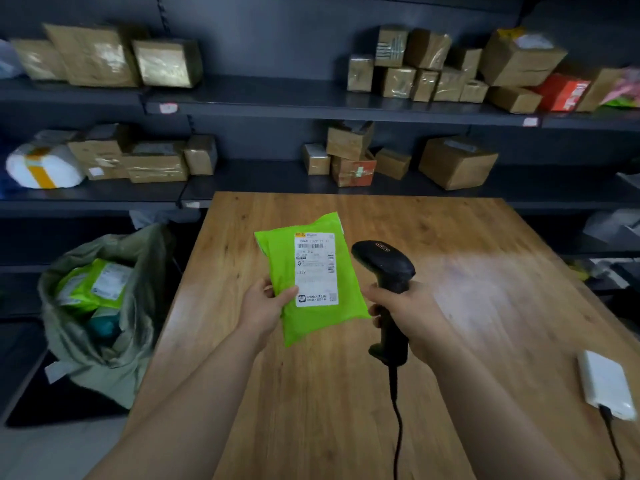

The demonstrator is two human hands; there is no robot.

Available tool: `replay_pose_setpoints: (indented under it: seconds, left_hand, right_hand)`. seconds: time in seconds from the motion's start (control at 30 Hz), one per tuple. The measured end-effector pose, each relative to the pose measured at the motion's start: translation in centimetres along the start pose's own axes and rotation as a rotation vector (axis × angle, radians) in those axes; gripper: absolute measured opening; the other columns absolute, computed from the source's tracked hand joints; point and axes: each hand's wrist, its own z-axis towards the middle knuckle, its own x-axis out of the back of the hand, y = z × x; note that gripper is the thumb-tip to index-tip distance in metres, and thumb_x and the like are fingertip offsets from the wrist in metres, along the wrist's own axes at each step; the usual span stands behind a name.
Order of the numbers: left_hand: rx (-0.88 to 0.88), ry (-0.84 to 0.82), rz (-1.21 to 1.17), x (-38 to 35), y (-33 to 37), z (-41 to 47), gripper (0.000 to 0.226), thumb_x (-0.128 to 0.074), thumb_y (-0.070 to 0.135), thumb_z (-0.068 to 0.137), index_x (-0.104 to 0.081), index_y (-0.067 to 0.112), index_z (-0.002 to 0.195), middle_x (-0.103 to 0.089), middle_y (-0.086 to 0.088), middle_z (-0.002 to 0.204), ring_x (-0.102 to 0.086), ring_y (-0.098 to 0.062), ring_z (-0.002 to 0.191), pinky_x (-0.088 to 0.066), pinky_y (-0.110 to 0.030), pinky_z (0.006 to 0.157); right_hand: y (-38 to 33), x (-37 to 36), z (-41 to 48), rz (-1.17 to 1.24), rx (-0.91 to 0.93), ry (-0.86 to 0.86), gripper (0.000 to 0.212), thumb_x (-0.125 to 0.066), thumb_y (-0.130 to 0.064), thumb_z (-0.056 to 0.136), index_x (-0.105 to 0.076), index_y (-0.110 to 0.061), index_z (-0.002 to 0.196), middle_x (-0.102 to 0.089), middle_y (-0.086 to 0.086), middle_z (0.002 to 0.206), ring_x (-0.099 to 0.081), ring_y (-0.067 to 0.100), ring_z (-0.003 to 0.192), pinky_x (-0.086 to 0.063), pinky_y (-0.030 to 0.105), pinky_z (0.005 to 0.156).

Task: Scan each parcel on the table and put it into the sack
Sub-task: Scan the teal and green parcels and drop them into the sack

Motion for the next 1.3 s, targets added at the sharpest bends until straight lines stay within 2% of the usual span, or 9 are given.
replay_pose_setpoints:
  seconds: [0.07, 0.13, 0.23, 0.4, 0.6, 0.77, 0.9, 1.03, 1.3]
  left_hand:
    - [-0.038, 0.026, 0.008, 1.3, 0.5, -0.8, 0.034, -0.073, 0.008, 0.083, -0.060, 0.006, 0.115, -0.070, -0.014, 0.110, -0.067, -0.028, 0.100, -0.055, -0.044, 0.087]
    - [-0.082, 0.046, 0.015, 2.9, 0.9, -1.7, 0.026, -0.071, 0.010, 0.085, -0.063, 0.012, 0.110, -0.071, -0.011, 0.107, -0.069, -0.021, 0.094, -0.056, -0.033, 0.076]
    - [-0.084, 0.104, 0.011, 5.6, 1.1, -3.6, 0.024, -0.067, 0.011, 0.088, -0.061, 0.017, 0.111, -0.072, -0.011, 0.106, -0.069, -0.019, 0.088, -0.055, -0.030, 0.071]
    - [-0.098, 0.299, 0.285, 12.1, 0.1, -7.0, 0.024, -0.065, 0.021, 0.091, -0.060, 0.017, 0.114, -0.071, -0.007, 0.109, -0.068, -0.018, 0.095, -0.055, -0.041, 0.088]
    - [-0.060, 0.476, 0.750, 23.0, -0.6, -10.3, 0.043, -0.061, 0.037, 0.091, -0.056, 0.014, 0.127, -0.068, -0.001, 0.114, -0.063, -0.021, 0.101, -0.048, -0.032, 0.085]
    - [-0.039, 0.468, 0.770, 32.6, -0.7, -10.5, 0.041, -0.064, 0.029, 0.089, -0.056, 0.014, 0.127, -0.068, -0.003, 0.113, -0.063, -0.021, 0.100, -0.048, -0.031, 0.084]
    - [-0.044, 0.479, 0.744, 41.3, -0.2, -9.3, 0.039, -0.066, 0.026, 0.087, -0.058, 0.015, 0.124, -0.068, 0.000, 0.111, -0.063, -0.016, 0.096, -0.046, -0.026, 0.080]
    - [-0.047, 0.430, 0.698, 48.7, 0.7, -7.1, 0.039, -0.065, 0.020, 0.088, -0.057, 0.012, 0.126, -0.068, -0.002, 0.112, -0.060, -0.012, 0.093, -0.046, -0.025, 0.080]
    - [-0.056, 0.268, 0.645, 55.0, 2.1, 3.3, 0.039, -0.064, 0.017, 0.089, -0.057, 0.012, 0.126, -0.068, -0.003, 0.115, -0.064, -0.017, 0.098, -0.051, -0.032, 0.088]
  right_hand:
    - [0.5, -1.0, 0.7, -0.046, 0.015, -0.029, 0.010, -0.076, -0.015, 0.081, -0.066, -0.011, 0.082, -0.059, 0.004, 0.073, -0.056, 0.017, 0.067, -0.048, 0.030, 0.065]
    - [0.9, -2.3, 1.1, -0.088, 0.020, -0.102, 0.009, -0.077, -0.021, 0.081, -0.068, -0.019, 0.084, -0.061, 0.001, 0.079, -0.057, 0.015, 0.074, -0.045, 0.031, 0.069]
    - [1.7, -5.5, 1.4, 0.029, -0.024, -0.254, 0.016, -0.074, -0.017, 0.083, -0.070, -0.022, 0.098, -0.072, -0.002, 0.095, -0.065, 0.016, 0.089, -0.051, 0.034, 0.081]
    - [3.4, -12.6, -0.1, -0.007, -0.108, -0.369, 0.008, -0.074, -0.021, 0.084, -0.067, -0.022, 0.088, -0.064, 0.001, 0.085, -0.060, 0.019, 0.073, -0.052, 0.029, 0.052]
    - [4.9, -22.2, -3.4, -0.087, -0.120, -0.444, 0.013, -0.076, -0.022, 0.082, -0.066, -0.018, 0.075, -0.048, 0.004, 0.072, -0.046, 0.022, 0.073, -0.042, 0.036, 0.064]
    - [5.3, -32.3, -5.1, -0.067, -0.122, -0.521, 0.010, -0.076, -0.019, 0.082, -0.066, -0.019, 0.080, -0.057, 0.003, 0.078, -0.053, 0.020, 0.073, -0.046, 0.031, 0.060]
    - [5.2, -41.6, -6.5, -0.038, -0.106, -0.521, 0.008, -0.075, -0.010, 0.081, -0.070, -0.015, 0.079, -0.068, 0.002, 0.081, -0.061, 0.019, 0.080, -0.047, 0.031, 0.074]
    - [5.3, -49.1, -7.0, -0.045, -0.142, -0.474, 0.007, -0.078, -0.015, 0.077, -0.072, -0.014, 0.079, -0.069, 0.005, 0.083, -0.062, 0.020, 0.080, -0.048, 0.033, 0.077]
    - [5.2, -57.6, -1.4, -0.036, -0.186, -0.308, 0.009, -0.079, -0.018, 0.078, -0.070, -0.017, 0.075, -0.064, 0.001, 0.075, -0.057, 0.019, 0.073, -0.044, 0.031, 0.069]
